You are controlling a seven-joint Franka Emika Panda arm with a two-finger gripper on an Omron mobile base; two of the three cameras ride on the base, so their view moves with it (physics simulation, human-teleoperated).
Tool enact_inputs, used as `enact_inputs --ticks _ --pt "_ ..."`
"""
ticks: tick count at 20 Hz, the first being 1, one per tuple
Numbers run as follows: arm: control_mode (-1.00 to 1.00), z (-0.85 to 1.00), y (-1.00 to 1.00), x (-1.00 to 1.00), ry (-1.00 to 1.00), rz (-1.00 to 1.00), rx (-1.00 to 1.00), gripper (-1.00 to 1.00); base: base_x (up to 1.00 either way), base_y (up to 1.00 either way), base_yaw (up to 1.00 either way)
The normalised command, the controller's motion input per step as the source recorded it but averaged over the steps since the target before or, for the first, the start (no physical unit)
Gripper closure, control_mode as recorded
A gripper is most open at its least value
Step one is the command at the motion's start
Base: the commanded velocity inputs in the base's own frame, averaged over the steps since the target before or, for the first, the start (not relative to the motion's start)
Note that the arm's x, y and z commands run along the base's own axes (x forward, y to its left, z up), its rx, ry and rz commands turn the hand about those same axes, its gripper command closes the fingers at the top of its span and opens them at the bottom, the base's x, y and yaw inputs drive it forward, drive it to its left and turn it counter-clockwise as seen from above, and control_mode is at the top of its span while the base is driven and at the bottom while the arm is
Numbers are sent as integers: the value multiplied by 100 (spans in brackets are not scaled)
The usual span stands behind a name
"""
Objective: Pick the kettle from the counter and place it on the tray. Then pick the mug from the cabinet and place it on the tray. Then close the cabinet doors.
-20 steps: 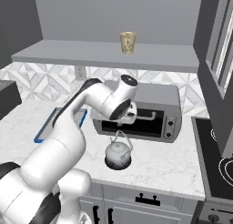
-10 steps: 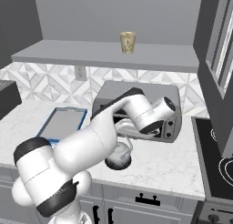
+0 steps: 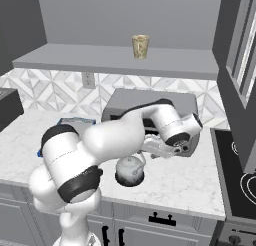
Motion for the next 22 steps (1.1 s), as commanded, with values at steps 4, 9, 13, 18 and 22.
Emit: enact_inputs --ticks 4,9,13,18,22 --pt "-100 -45 0 0 0 6 4 -100 0 0 0" --pt "-100 -37 13 -1 -4 9 8 -100 0 0 0" --pt "-100 -12 55 0 -11 8 13 -100 0 0 0" --pt "-100 2 64 -8 -14 2 10 100 0 0 0" --pt "-100 36 46 -39 -5 -11 4 100 0 0 0"
